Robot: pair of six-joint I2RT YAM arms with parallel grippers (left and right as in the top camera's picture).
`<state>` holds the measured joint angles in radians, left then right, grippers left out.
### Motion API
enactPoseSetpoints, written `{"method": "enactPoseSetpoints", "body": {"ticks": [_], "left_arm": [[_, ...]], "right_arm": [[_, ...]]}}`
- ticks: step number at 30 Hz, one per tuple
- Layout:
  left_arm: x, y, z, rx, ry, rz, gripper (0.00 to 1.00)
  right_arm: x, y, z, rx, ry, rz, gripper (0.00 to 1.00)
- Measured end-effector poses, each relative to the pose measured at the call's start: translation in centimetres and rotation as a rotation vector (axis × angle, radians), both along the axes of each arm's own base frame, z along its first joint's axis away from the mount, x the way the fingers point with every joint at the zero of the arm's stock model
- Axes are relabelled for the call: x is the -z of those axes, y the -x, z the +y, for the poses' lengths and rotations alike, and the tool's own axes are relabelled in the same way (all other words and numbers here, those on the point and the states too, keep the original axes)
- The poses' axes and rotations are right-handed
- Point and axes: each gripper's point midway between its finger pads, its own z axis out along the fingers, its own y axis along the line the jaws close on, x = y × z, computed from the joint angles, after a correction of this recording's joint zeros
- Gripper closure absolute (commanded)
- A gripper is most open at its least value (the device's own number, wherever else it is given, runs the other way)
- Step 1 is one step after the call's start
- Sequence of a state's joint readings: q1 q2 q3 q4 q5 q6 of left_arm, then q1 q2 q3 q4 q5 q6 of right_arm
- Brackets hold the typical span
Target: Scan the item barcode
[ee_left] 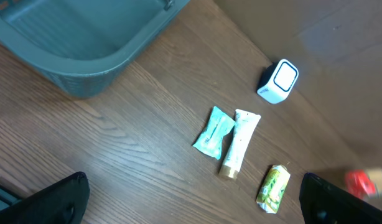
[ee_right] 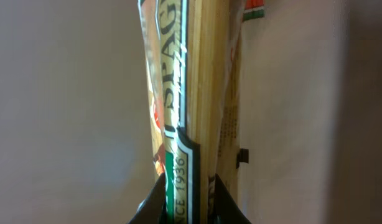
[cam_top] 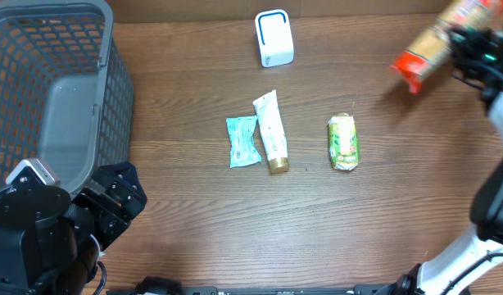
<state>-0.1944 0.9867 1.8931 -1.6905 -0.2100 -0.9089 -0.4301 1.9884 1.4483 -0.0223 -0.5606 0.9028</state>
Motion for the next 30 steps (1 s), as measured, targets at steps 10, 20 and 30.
{"method": "enactPoseSetpoints", "body": {"ticks": [10, 20, 30], "left_arm": [[0.0, 0.0, 0.0, 0.0, 0.0, 0.0, 0.0], [0.0, 0.0, 0.0, 0.0, 0.0, 0.0, 0.0], [0.0, 0.0, 0.0, 0.0, 0.0, 0.0, 0.0]], "right_arm": [[5.9, 12.6, -17.5, 0.31, 0.115, 0.287, 0.96], [7.3, 19.7, -24.6, 0.455, 0.272, 0.421, 0.53], [6.0, 18.7, -24.3, 0.435, 0.235, 0.35, 0.22]]}}
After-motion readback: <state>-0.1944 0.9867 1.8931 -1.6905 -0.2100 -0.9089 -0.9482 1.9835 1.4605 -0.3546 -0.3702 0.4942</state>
